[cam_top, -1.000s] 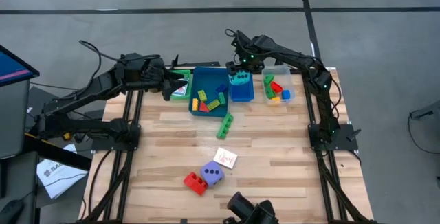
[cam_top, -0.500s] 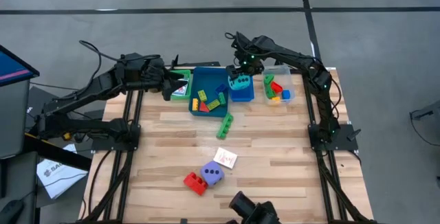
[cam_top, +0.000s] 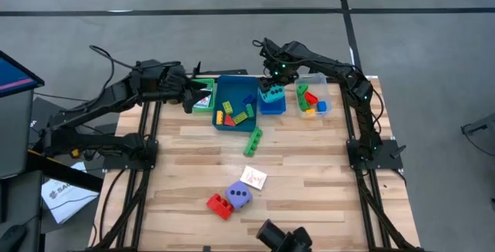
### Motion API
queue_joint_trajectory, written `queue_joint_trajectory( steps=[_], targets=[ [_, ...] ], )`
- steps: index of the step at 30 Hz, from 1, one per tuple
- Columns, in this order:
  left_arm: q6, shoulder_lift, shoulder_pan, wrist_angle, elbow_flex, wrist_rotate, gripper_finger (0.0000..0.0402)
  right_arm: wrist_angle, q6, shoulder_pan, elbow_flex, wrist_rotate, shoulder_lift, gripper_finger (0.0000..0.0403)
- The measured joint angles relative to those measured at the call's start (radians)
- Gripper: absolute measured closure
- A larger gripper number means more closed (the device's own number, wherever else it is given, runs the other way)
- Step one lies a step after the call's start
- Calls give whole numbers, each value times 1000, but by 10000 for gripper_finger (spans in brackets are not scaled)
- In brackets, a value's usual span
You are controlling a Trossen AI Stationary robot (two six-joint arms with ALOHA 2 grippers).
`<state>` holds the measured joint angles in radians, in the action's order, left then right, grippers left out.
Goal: Pick & Place Toys
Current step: Put the blue dice into the blue bin
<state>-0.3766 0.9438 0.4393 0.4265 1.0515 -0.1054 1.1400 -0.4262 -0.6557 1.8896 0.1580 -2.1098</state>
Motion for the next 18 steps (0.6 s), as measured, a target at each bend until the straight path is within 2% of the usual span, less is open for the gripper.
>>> queue_joint_trajectory(
  steps=[3, 7, 18],
  targets=[
    [30, 51, 0, 7, 0, 0, 193, 0, 7, 0, 0, -1, 0, 3],
    [70, 177, 0, -4, 0, 0, 193, 0, -28, 1, 0, -1, 0, 3],
    [187, 490, -3, -319, 0, 0, 193, -32, -270, -30, 0, -2, 0, 3]
  ],
)
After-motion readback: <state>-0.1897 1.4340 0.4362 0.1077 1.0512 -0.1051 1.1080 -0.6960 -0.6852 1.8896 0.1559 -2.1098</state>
